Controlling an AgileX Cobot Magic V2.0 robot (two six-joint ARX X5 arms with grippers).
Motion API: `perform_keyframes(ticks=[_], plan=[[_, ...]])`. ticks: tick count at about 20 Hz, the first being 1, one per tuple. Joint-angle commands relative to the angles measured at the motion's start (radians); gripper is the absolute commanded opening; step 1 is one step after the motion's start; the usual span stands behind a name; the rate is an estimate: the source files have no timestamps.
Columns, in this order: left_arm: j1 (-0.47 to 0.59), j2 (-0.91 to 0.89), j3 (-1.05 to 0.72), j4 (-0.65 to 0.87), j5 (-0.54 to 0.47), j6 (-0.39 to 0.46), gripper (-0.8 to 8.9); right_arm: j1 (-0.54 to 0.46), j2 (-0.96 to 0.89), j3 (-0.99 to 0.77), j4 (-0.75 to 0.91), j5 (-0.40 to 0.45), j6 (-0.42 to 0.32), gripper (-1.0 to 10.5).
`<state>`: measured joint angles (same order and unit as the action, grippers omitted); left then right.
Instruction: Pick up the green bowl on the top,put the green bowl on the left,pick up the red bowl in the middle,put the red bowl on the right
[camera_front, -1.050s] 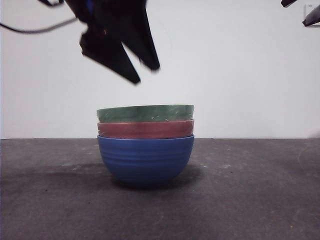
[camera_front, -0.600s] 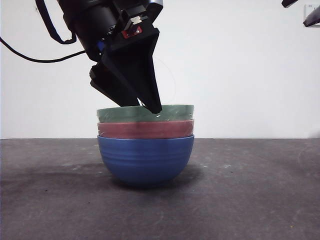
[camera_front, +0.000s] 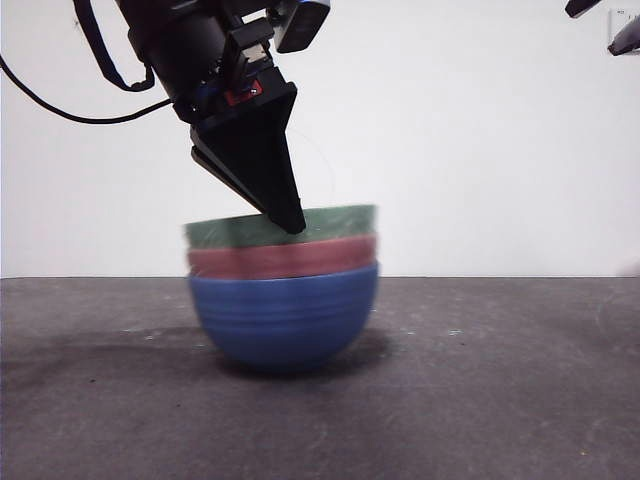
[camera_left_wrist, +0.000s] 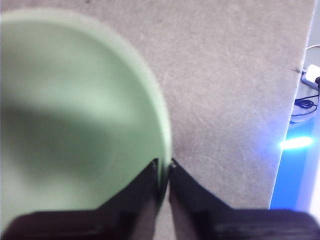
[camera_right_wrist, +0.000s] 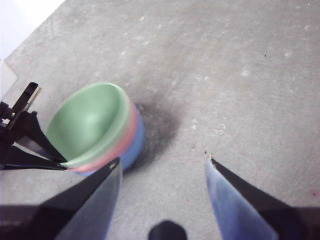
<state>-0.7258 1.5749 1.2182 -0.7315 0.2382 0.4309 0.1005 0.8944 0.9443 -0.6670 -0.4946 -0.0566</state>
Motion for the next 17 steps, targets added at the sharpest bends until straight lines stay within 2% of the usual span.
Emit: perform_keyframes(ticks=[1, 5, 8, 12, 17], plan=[[-0.002, 0.010, -0.003, -0.004, 0.000, 0.021, -0.09, 0.002, 0.002, 0.003, 0.000, 0.000, 0.006, 2.8], [-0.002, 0.009, 0.031, -0.017, 0.000, 0.034, -0.09, 0.002, 0.002, 0.003, 0.000, 0.000, 0.006, 2.8], [-0.008, 0.009, 0.142, -0.127, 0.000, 0.034, -0.09, 0.002, 0.002, 0.003, 0.000, 0.000, 0.005, 2.8], [-0.008, -0.021, 0.313, -0.310, -0.016, -0.064, -0.09, 0.002, 0.002, 0.003, 0.000, 0.000, 0.005, 2.8], [-0.005, -0.193, 0.310, -0.456, -0.293, -0.208, -0.09, 0.002, 0.002, 0.003, 0.000, 0.002, 0.005, 2.8]])
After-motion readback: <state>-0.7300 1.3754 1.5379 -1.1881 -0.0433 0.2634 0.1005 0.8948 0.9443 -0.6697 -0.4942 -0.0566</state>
